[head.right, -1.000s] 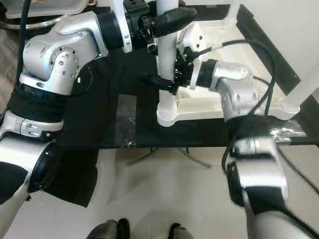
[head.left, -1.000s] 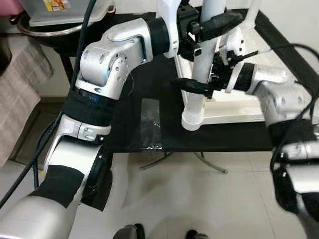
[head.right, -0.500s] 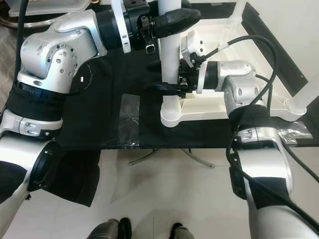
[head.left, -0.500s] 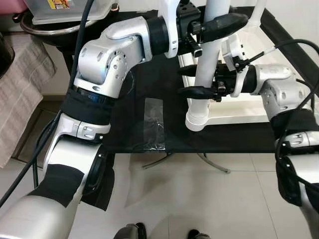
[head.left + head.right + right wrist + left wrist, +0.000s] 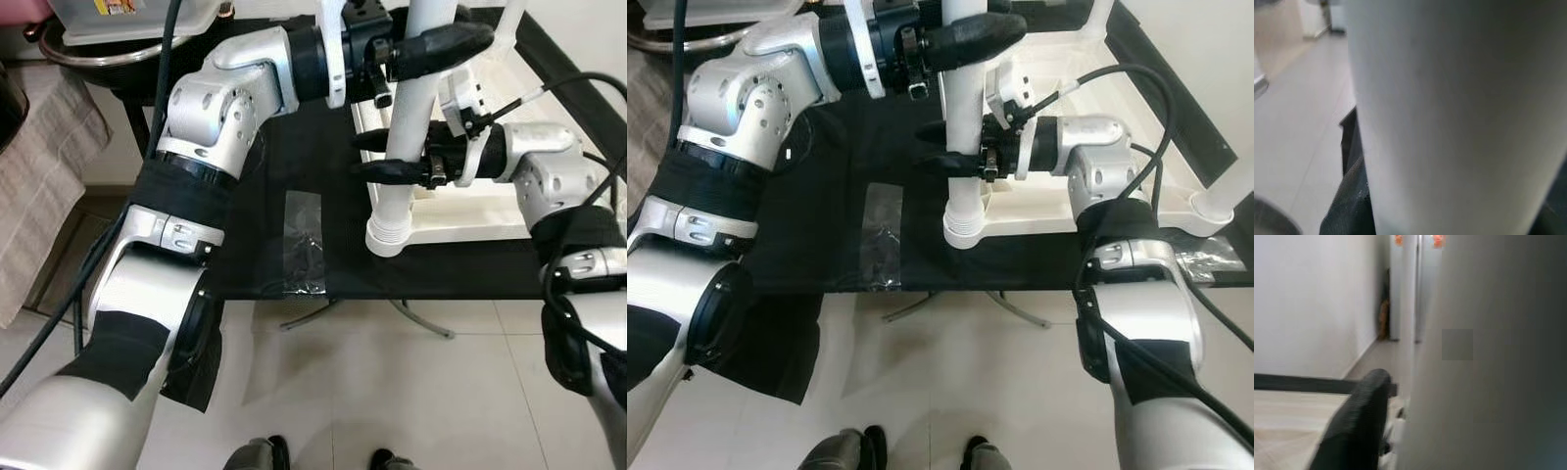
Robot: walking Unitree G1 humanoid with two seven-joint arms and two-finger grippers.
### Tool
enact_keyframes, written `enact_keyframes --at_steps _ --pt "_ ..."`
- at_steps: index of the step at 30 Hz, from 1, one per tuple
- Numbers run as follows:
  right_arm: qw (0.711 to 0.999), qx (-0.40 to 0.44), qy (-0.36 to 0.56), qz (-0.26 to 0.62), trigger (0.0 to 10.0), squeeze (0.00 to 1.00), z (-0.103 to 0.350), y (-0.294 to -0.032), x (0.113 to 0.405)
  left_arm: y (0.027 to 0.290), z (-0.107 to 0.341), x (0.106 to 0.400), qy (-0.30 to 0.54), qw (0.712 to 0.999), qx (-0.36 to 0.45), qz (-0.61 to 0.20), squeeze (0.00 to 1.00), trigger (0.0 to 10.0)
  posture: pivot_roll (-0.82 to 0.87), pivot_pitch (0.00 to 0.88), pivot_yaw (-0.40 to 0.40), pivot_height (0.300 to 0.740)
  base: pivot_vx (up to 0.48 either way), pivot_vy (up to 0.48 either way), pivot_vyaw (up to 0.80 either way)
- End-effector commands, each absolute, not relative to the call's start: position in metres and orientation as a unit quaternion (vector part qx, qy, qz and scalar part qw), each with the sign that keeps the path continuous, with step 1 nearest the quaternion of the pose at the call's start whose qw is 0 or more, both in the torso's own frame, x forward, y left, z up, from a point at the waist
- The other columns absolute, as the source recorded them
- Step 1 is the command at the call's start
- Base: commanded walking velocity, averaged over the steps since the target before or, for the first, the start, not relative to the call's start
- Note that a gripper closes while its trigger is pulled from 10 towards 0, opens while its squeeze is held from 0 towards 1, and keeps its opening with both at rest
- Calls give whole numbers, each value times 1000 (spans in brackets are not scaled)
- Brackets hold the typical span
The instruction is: Building children table
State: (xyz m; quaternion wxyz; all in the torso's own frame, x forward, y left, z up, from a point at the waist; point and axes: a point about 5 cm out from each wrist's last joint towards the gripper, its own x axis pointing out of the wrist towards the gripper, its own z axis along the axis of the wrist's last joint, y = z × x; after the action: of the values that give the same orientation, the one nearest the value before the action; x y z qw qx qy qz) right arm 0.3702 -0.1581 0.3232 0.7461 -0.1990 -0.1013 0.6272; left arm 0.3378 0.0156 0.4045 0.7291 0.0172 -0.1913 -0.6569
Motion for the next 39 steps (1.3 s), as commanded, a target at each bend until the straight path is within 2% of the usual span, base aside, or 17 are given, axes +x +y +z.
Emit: enact_keyframes --at_steps 1,10,15,18,20,22,23,24,25,27,28,31,32,33,36,37,39 --pt "746 -195 -121 626 0 0 321 -147 371 7 410 332 -203 721 11 -663 1000 10000 144 234 53 740 0 0 0" --pt "782 -139 -153 588 0 0 325 -162 373 15 421 324 -228 738 -9 -635 1000 10000 143 240 42 740 0 0 0" --pt "802 -102 -161 566 0 0 321 -169 374 46 419 325 -233 755 -14 -613 1000 10000 139 244 36 740 0 0 0" --pt "821 -88 -166 539 0 0 315 -178 374 98 422 317 -247 780 -38 -574 1000 10000 141 246 30 740 0 0 0" --pt "821 -88 -166 539 0 0 315 -178 374 98 422 317 -247 780 -38 -574 1000 10000 141 246 30 740 0 0 0" --pt "836 -82 -174 515 0 0 320 -183 377 143 427 302 -268 797 -61 -538 1000 10000 141 248 27 740 0 0 0" --pt "836 -82 -174 515 0 0 320 -183 377 143 427 302 -268 797 -61 -538 1000 10000 141 248 27 740 0 0 0" --pt "838 -80 -177 510 0 0 323 -184 378 168 427 294 -276 814 -66 -508 1000 10000 139 250 26 740 0 0 0" --pt "838 -80 -177 510 0 0 323 -184 378 168 427 294 -276 814 -66 -508 1000 10000 139 250 26 740 0 0 0" --pt "823 -84 -173 535 0 0 330 -182 376 206 407 288 -269 870 -69 -407 1000 10000 133 257 21 740 0 0 0" --pt "815 -85 -170 548 0 0 332 -180 374 214 395 287 -258 891 -62 -368 0 10000 132 261 21 740 0 0 0" --pt "802 -91 -163 567 0 0 333 -178 372 222 373 291 -231 915 -48 -327 0 10000 128 269 20 740 0 0 0" --pt "776 -99 -145 606 7137 0 332 -175 367 223 339 295 -191 937 -35 -291 0 10000 130 279 21 740 0 0 0" --pt "757 -106 -132 631 10000 0 332 -172 365 219 308 294 -159 950 -11 -267 0 10000 127 292 19 740 0 0 0" --pt "745 -108 -123 647 10000 0 333 -169 364 213 284 291 -136 960 -10 -246 0 10000 126 295 19 740 0 0 0" --pt "724 -113 -123 670 10000 0 339 -166 362 200 251 277 -114 975 9 -191 0 10000 127 327 14 740 0 0 0" --pt "717 -117 -124 676 10000 0 342 -165 361 197 244 271 -112 979 17 -171 0 10000 127 331 13 740 0 0 0"
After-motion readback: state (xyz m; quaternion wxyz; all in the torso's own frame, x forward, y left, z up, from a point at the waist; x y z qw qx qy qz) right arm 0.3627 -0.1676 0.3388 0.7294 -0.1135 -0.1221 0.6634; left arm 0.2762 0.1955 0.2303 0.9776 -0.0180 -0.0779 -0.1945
